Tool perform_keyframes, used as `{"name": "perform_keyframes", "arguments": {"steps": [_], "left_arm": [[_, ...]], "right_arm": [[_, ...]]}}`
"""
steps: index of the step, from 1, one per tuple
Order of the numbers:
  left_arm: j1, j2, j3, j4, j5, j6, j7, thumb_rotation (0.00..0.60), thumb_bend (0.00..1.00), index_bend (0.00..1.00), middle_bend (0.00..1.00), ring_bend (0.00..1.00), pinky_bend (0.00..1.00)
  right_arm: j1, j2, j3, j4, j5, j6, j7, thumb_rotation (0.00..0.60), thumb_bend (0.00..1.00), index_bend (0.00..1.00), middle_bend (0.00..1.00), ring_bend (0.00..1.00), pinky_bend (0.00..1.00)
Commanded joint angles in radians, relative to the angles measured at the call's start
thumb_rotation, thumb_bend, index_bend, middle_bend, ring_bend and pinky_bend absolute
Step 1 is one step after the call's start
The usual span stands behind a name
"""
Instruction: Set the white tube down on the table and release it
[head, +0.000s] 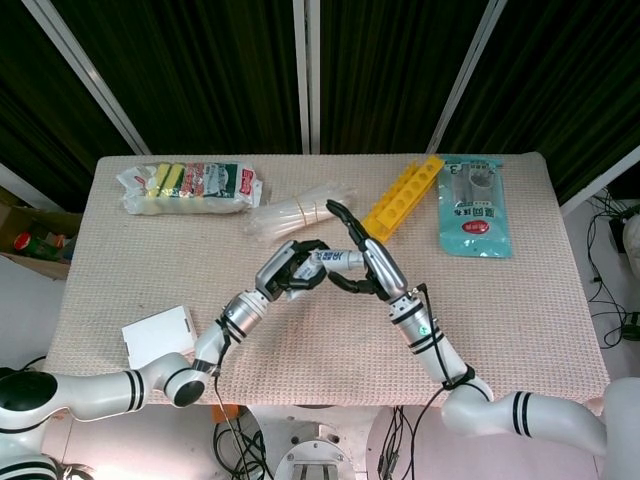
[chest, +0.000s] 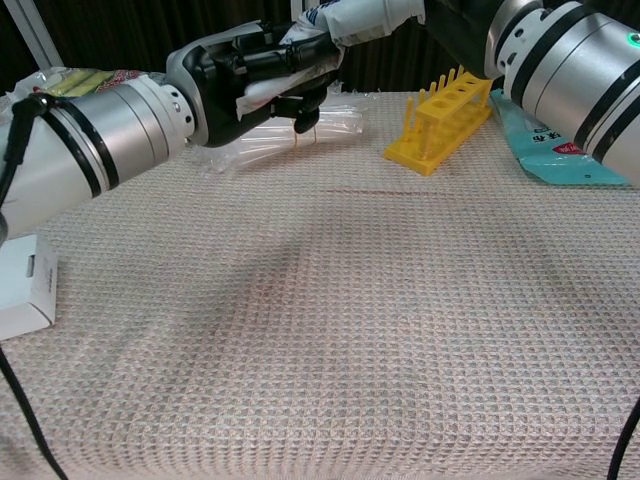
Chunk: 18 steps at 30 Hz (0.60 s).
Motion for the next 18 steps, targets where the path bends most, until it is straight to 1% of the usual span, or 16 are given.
{"name": "perform_keyframes", "arguments": {"steps": [1,5,10,14,16,18], "left_arm": [[0.005,0.008,0.002,-0.001,0.001,0.004,-0.003,0.6,0.4,0.82,0.87,0.72,0.74],[0.017,0.029,0.013,-0.004,0.002,0.004,-0.004,0.6,0.4,0.82,0.87,0.72,0.74],[0.033,0.055,0.036,0.005,-0.001,-0.009,-0.002,0.6,0.4,0.82,0.87,0.72,0.74],[0.041,0.067,0.058,0.034,-0.017,-0.038,0.023,0.6,0.4,0.82,0.87,0.72,0.74],[0.042,0.069,0.069,0.05,-0.02,-0.049,0.049,0.6,0.4,0.82,0.87,0.72,0.74],[0.044,0.069,0.079,0.066,-0.024,-0.06,0.07,0.6,0.39,0.81,0.88,0.72,0.74]], "right_arm": [[-0.017,0.024,0.015,-0.016,-0.006,0.031,0.001,0.149,0.0,0.0,0.0,0.0,0.0],[-0.054,0.082,0.032,-0.045,-0.011,0.082,0.006,0.15,0.0,0.0,0.0,0.0,0.0],[-0.112,0.148,0.034,-0.07,-0.008,0.136,0.04,0.152,0.0,0.0,0.0,0.0,0.0],[-0.155,0.191,0.035,-0.07,-0.005,0.169,0.095,0.149,0.0,0.0,0.0,0.0,0.0],[-0.174,0.201,0.024,-0.067,-0.013,0.183,0.11,0.149,0.0,0.0,0.0,0.0,0.0],[-0.17,0.214,0.043,-0.064,-0.005,0.181,0.121,0.148,0.0,0.0,0.0,0.0,0.0]]}}
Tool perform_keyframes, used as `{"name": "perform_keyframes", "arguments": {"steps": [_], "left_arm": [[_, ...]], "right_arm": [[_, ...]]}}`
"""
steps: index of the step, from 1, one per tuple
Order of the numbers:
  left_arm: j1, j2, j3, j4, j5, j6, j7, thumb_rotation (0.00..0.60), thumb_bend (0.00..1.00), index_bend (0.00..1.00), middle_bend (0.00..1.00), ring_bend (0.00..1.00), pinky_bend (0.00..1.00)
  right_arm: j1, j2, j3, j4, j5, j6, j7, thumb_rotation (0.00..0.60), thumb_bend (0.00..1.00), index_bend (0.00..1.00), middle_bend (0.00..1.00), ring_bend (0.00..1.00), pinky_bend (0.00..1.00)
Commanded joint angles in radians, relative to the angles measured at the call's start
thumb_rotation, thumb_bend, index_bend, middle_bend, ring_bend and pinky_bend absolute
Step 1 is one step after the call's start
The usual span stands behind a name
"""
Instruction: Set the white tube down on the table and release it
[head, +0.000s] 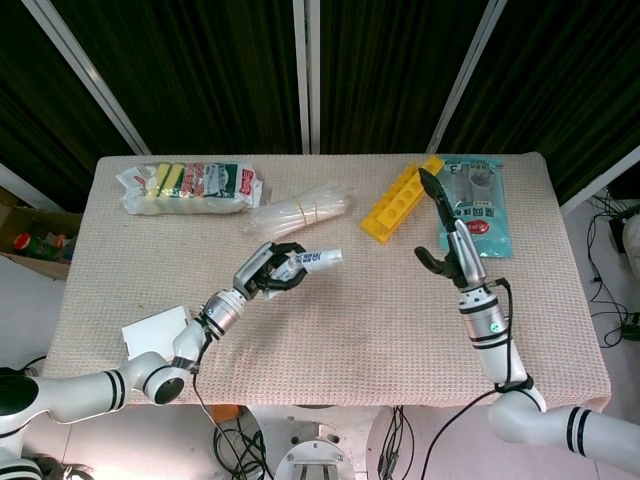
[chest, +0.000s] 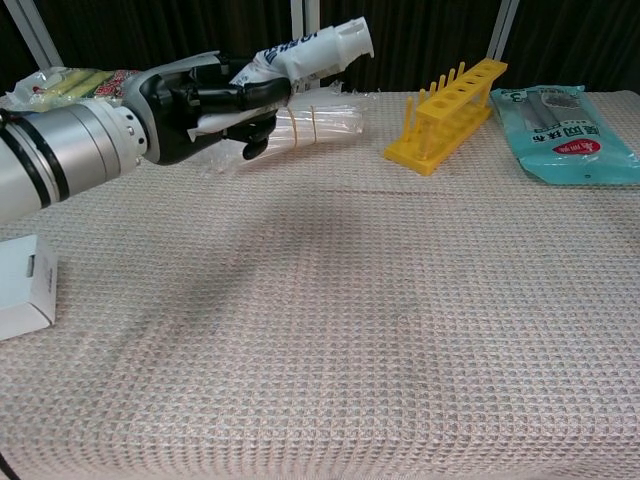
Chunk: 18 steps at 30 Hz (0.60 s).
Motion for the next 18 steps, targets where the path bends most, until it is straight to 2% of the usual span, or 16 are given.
{"name": "perform_keyframes", "arguments": {"steps": [1,3,4,5,6,7,8,11,12,15,18], "left_arm": [[0.003,0.004,0.02,0.027,-0.002,-0.022,0.029,0.6,0.39,0.79,0.88,0.72,0.74],[0.002,0.003,0.04,0.047,0.03,-0.014,0.051,0.6,0.35,0.67,0.82,0.66,0.68],[0.001,0.002,0.053,0.056,0.054,-0.007,0.064,0.6,0.31,0.53,0.72,0.57,0.62],[-0.005,0.008,0.071,0.063,0.089,-0.003,0.078,0.6,0.26,0.36,0.53,0.4,0.48],[-0.007,0.01,0.078,0.07,0.103,0.003,0.095,0.593,0.21,0.23,0.35,0.25,0.36],[-0.002,0.0,0.07,0.083,0.097,0.026,0.138,0.559,0.18,0.15,0.23,0.15,0.27],[0.003,-0.01,0.064,0.09,0.089,0.044,0.178,0.489,0.15,0.1,0.13,0.08,0.2],[0.019,-0.019,0.04,0.08,0.051,0.08,0.277,0.269,0.1,0.07,0.05,0.02,0.17],[0.022,-0.016,0.035,0.074,0.04,0.083,0.3,0.227,0.09,0.06,0.03,0.02,0.16],[0.033,0.001,0.028,0.05,0.011,0.085,0.358,0.171,0.09,0.06,0.02,0.01,0.15],[0.049,0.019,0.024,0.028,-0.003,0.101,0.384,0.164,0.09,0.06,0.02,0.01,0.15]], "right_arm": [[-0.001,0.024,0.019,0.002,0.015,-0.006,0.016,0.147,0.0,0.0,0.0,0.0,0.0],[-0.007,0.029,0.015,0.001,0.018,-0.008,0.024,0.151,0.0,0.0,0.0,0.0,0.0],[-0.01,0.03,0.013,0.002,0.019,-0.009,0.029,0.151,0.0,0.0,0.0,0.0,0.0],[-0.013,0.03,0.01,0.004,0.019,-0.01,0.036,0.151,0.0,0.0,0.0,0.0,0.0],[-0.014,0.029,0.009,0.006,0.019,-0.01,0.039,0.15,0.0,0.0,0.0,0.0,0.0],[-0.014,0.027,0.007,0.008,0.019,-0.012,0.041,0.15,0.0,0.0,0.0,0.0,0.0],[-0.014,0.025,0.006,0.01,0.019,-0.013,0.041,0.15,0.0,0.0,0.0,0.0,0.0],[-0.014,0.021,0.004,0.011,0.017,-0.014,0.031,0.149,0.0,0.0,0.0,0.0,0.0],[-0.014,0.02,0.005,0.01,0.017,-0.013,0.028,0.15,0.0,0.0,0.0,0.0,0.0],[-0.015,0.021,0.005,0.008,0.017,-0.012,0.021,0.15,0.0,0.0,0.0,0.0,0.0],[-0.021,0.022,0.002,0.005,0.013,-0.006,0.017,0.149,0.0,0.0,0.0,0.0,0.0]]}}
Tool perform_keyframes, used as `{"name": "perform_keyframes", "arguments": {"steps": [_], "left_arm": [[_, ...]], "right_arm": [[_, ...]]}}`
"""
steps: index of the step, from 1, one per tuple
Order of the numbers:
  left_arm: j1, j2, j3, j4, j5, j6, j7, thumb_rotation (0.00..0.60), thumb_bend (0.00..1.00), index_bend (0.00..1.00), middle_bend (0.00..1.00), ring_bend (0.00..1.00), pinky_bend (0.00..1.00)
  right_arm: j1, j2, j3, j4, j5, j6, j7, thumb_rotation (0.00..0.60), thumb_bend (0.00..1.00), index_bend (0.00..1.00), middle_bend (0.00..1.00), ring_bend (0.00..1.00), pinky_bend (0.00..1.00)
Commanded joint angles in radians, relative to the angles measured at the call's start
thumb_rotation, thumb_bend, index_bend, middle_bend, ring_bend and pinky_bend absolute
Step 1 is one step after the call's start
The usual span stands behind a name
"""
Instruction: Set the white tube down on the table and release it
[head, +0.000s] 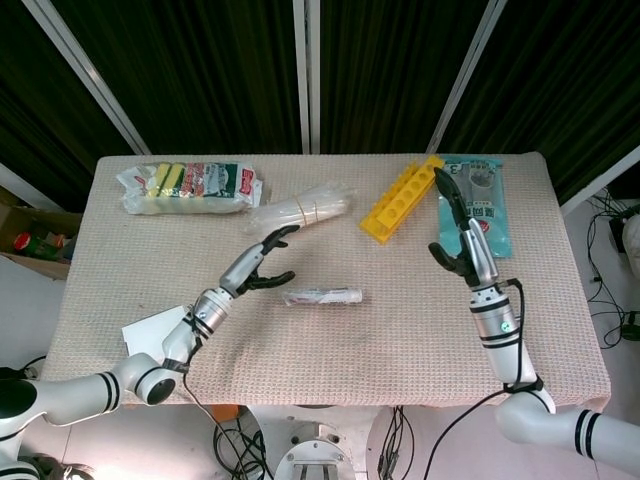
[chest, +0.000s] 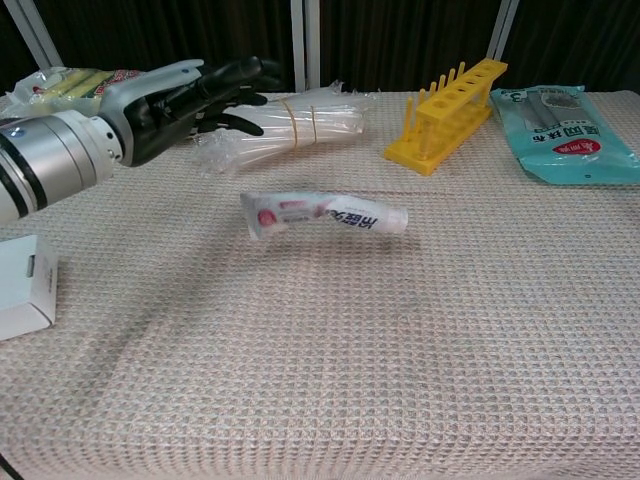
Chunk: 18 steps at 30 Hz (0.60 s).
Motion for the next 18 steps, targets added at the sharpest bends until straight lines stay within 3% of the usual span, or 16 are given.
{"name": "perform_keyframes", "arguments": {"steps": [1,6,10,14,18], "left_arm": [[0.025,0.022,-0.011,-0.028,-0.019,0.033,0.029,0.163,0.09,0.06,0.02,0.01,0.15],[0.09,0.101,0.008,-0.078,0.019,0.154,0.175,0.125,0.06,0.07,0.03,0.01,0.15],[0.193,0.215,0.067,-0.136,0.031,0.284,0.506,0.072,0.06,0.11,0.07,0.01,0.15],[0.31,0.302,0.134,-0.207,-0.005,0.383,0.76,0.061,0.06,0.11,0.1,0.01,0.15],[0.414,0.321,0.2,-0.2,0.019,0.481,0.812,0.055,0.06,0.11,0.1,0.01,0.15]], "right_arm": [[-0.006,0.002,-0.005,-0.002,-0.006,0.006,-0.003,0.15,0.0,0.0,0.0,0.0,0.0],[-0.045,0.021,-0.052,0.029,-0.042,0.046,-0.109,0.15,0.0,0.0,0.0,0.0,0.0],[-0.133,0.035,-0.124,0.094,-0.023,0.136,-0.453,0.149,0.0,0.0,0.0,0.0,0.0],[-0.238,0.061,-0.182,0.107,0.048,0.204,-0.658,0.147,0.0,0.0,0.0,0.0,0.0],[-0.331,0.084,-0.227,0.132,0.123,0.254,-0.784,0.143,0.0,0.0,0.0,0.0,0.0]]}}
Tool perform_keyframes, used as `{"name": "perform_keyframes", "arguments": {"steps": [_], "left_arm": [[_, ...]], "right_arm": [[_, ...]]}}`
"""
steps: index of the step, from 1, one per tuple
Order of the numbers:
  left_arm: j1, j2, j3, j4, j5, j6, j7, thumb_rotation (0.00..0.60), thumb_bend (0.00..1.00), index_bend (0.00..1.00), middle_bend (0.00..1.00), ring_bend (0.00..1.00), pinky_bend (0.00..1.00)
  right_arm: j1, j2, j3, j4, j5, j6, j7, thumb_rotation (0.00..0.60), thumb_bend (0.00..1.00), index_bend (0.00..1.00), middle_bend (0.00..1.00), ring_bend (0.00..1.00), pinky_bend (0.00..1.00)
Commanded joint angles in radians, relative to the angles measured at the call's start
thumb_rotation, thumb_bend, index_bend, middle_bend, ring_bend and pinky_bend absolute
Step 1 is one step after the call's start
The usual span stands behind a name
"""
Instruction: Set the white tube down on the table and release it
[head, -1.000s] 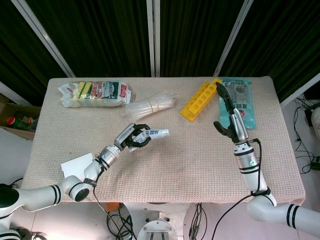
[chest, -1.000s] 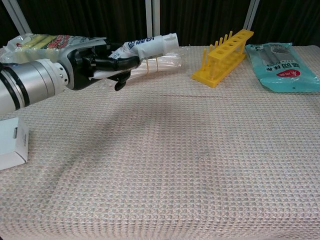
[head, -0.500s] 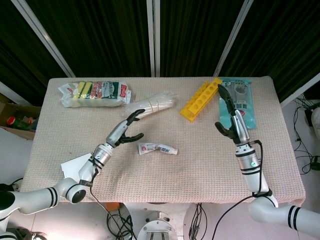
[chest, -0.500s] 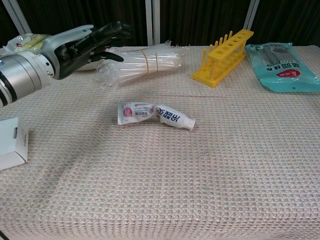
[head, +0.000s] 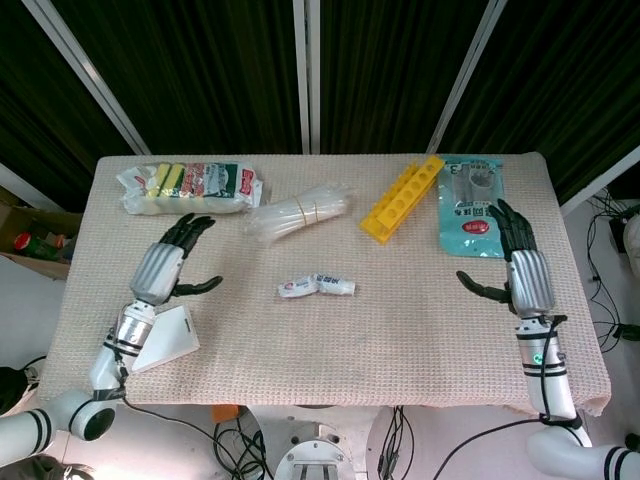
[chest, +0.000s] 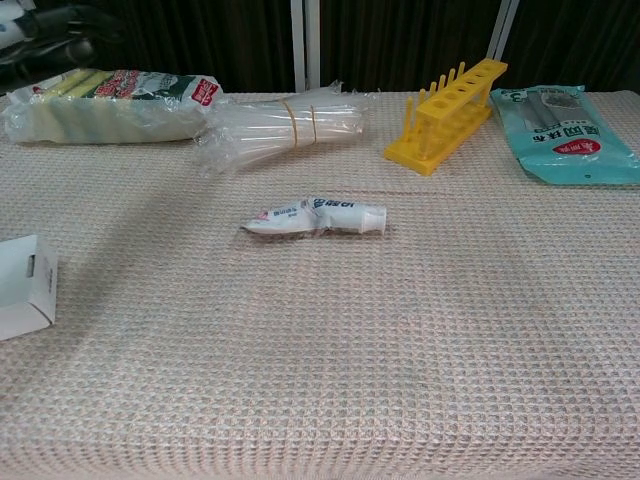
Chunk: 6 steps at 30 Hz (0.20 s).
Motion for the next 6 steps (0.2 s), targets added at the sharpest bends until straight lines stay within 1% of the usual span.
{"name": "perform_keyframes", "arguments": {"steps": [1,4,6], "left_arm": [[0.184,0.076,0.113,-0.02,0.024,0.185,0.149,0.054,0.06,0.11,0.1,0.01,0.15],[0.24,0.061,0.135,0.016,0.041,0.239,0.146,0.051,0.06,0.12,0.11,0.01,0.15],[0.258,0.063,0.142,0.021,0.047,0.245,0.12,0.05,0.06,0.12,0.11,0.01,0.15]], "right_arm": [[-0.166,0.032,-0.091,0.067,0.11,0.116,-0.224,0.142,0.0,0.0,0.0,0.0,0.0],[-0.211,0.024,-0.104,0.091,0.13,0.123,-0.186,0.143,0.0,0.0,0.0,0.0,0.0],[-0.224,0.023,-0.109,0.108,0.133,0.11,-0.16,0.144,0.0,0.0,0.0,0.0,0.0]]}}
